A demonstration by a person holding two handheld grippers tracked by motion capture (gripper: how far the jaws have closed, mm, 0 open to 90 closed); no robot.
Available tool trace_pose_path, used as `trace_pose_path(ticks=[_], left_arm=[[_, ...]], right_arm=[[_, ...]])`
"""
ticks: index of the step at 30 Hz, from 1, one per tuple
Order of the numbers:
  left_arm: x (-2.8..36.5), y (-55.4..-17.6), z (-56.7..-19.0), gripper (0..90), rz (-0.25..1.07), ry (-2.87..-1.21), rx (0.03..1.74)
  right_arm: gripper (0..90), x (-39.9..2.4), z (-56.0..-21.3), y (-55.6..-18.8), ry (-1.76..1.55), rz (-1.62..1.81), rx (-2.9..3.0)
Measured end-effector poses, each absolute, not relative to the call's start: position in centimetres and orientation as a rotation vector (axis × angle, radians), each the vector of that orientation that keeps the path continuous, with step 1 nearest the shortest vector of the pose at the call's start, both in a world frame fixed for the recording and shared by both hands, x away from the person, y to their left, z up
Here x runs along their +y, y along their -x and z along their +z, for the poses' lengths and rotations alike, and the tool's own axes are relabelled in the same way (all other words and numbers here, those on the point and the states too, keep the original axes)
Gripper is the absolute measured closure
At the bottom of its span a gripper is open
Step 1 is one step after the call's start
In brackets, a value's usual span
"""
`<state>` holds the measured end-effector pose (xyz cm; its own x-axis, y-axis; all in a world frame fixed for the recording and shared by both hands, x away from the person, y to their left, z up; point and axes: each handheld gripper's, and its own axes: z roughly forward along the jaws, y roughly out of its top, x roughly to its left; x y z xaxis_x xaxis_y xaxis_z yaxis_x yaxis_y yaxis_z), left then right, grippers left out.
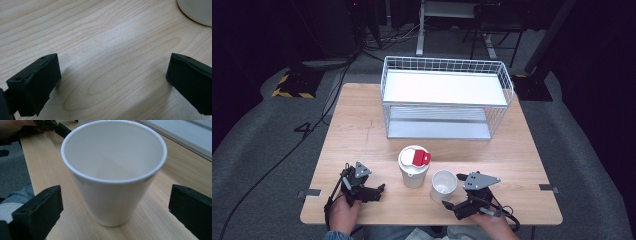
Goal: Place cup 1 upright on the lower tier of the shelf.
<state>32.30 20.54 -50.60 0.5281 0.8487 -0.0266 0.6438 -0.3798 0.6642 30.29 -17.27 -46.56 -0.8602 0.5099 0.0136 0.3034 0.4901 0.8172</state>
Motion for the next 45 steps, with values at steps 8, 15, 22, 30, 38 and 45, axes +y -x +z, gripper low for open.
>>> trace_pose_path(ticks=[8,15,22,30,38,45], left_arm=[[20.5,-32.3,-50.6,0.1,0.426,-2.144,1.206],[20.5,-32.3,-50.6,0.1,0.426,-2.144,1.206],[20.5,-32.3,-50.6,0.1,0.426,-2.144,1.206],[20.5,-32.3,-50.6,0.1,0.426,-2.144,1.206],[20.5,-32.3,-50.6,0.1,0.426,-2.144,1.206],[20.5,-32.3,-50.6,0.1,0.426,-2.144,1.206]], right_arm=[[0.0,-16.1,-47.9,-30.9,-0.712,1.328,2.531],[2.8,-15.3,-48.8,-31.2,-0.713,1.305,2.554],[15.4,-15.2,-49.6,-31.2,-0.716,1.302,2.552],[23.2,-15.6,-49.7,-31.2,-0.719,1.32,2.531],[23.3,-15.6,-49.6,-31.3,-0.711,1.31,2.538],[23.4,-15.7,-49.3,-31.4,-0.707,1.308,2.537]])
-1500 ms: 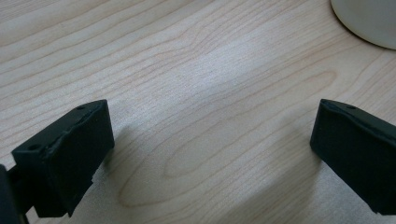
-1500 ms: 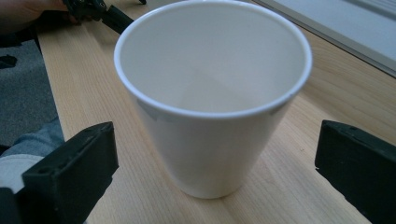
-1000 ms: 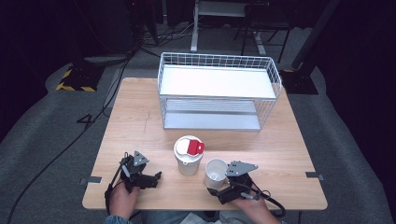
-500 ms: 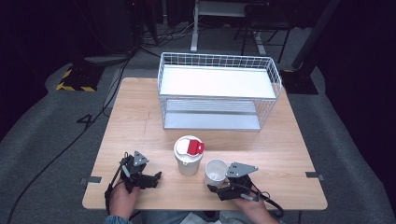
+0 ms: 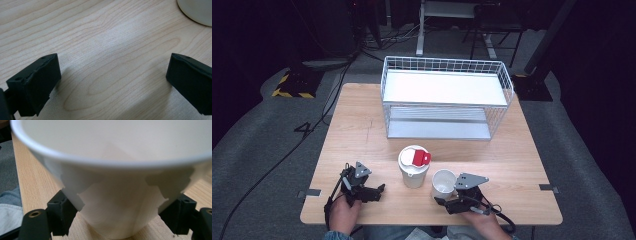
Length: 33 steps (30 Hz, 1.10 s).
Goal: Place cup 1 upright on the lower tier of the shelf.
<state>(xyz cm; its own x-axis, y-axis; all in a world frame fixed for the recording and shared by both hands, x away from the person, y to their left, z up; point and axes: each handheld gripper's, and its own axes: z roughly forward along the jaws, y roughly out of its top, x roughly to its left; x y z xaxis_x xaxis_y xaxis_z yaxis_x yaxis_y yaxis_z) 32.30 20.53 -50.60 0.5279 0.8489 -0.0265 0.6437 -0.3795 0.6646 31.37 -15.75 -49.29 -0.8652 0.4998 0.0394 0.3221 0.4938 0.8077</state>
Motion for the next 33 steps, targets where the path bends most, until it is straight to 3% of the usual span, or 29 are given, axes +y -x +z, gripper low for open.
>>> trace_pose_path(ticks=[12,33], left_arm=[[20.5,-32.3,-50.6,0.1,0.425,-2.144,1.206],[20.5,-32.3,-50.6,0.1,0.425,-2.144,1.206]], right_arm=[[23.3,-16.3,-47.8,-31.8,-0.709,1.313,2.511],[23.4,-17.2,-44.1,-35.6,-0.744,1.289,2.418]])
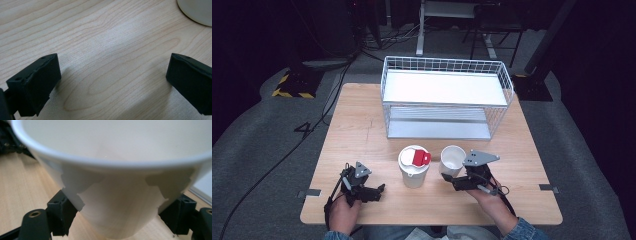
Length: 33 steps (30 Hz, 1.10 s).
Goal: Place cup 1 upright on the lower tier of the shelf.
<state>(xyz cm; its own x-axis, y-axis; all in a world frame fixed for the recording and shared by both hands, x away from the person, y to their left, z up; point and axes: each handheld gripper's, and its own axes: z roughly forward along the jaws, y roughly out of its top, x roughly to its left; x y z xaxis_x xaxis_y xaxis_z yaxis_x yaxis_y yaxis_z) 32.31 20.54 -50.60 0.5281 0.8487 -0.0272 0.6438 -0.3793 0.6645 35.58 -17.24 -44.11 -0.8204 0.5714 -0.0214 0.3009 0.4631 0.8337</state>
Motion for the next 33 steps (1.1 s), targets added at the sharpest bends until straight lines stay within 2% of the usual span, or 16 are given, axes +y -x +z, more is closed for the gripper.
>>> trace_pose_path(ticks=[10,33], left_arm=[[20.5,-32.3,-50.6,0.1,0.426,-2.143,1.208],[20.4,-32.2,-50.6,0.1,0.427,-2.137,1.221]], right_arm=[[23.4,-17.4,-42.8,-38.6,-0.791,1.286,2.376],[23.4,-16.9,-43.5,-44.3,-0.92,1.188,2.267]])
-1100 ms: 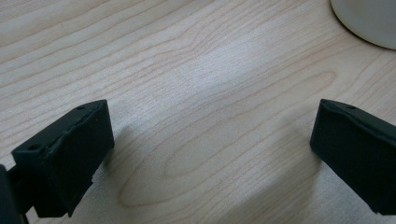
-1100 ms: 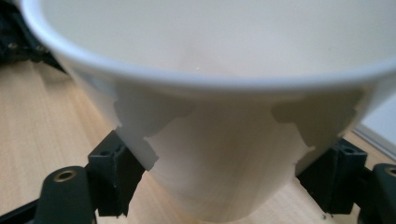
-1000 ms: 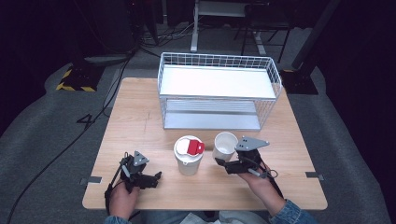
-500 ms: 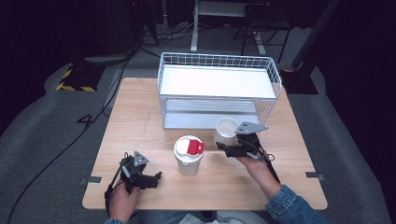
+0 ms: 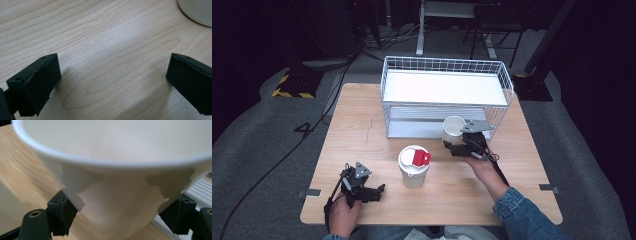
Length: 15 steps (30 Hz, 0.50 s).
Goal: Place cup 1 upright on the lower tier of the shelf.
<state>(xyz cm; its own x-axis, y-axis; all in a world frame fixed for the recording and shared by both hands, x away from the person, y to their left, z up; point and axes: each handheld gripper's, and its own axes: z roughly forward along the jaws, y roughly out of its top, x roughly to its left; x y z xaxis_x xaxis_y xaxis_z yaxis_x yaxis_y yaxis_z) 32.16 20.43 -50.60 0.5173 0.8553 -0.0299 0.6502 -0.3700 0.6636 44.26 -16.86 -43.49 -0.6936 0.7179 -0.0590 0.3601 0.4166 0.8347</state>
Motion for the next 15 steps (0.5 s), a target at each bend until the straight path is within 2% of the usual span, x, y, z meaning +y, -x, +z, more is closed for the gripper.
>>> trace_pose_path(ticks=[15], left_arm=[[20.4,-32.2,-50.6,0.1,0.434,-2.134,1.225]], right_arm=[[23.3,-17.5,-45.5,-47.5,-1.016,1.172,2.195]])
